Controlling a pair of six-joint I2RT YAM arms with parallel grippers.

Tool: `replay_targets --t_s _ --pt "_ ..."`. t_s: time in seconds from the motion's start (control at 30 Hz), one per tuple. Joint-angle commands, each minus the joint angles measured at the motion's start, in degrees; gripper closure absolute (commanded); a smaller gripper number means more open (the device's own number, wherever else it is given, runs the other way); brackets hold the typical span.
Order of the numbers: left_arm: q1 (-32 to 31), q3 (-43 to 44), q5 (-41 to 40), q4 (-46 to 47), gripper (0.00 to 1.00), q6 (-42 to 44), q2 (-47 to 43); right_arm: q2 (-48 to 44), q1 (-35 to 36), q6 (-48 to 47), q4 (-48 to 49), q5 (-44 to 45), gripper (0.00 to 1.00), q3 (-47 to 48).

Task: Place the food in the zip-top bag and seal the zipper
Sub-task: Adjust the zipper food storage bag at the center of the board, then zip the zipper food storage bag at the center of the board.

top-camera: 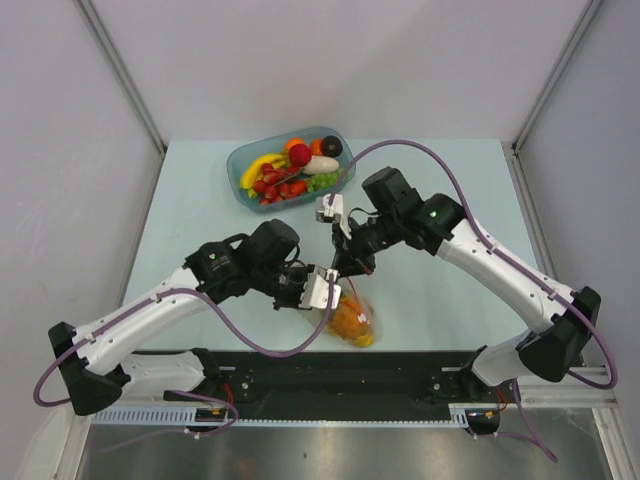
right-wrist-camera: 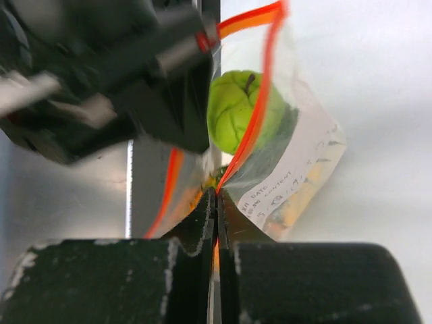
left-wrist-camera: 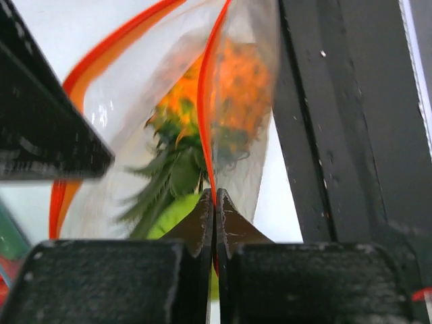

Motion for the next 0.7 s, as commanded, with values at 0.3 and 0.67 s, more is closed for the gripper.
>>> replay_targets --t_s 0.3,0.67 --pt "2.82 -9.84 2.17 18.65 1.00 -24.06 -6.61 6.01 1.79 -5.18 4.52 3.39 0.26 9.91" --pt "8.10 -8.44 7.10 17.78 1.00 -24.51 -5.64 -9.79 -16.48 -4.64 5.31 2.17 0.04 2.01"
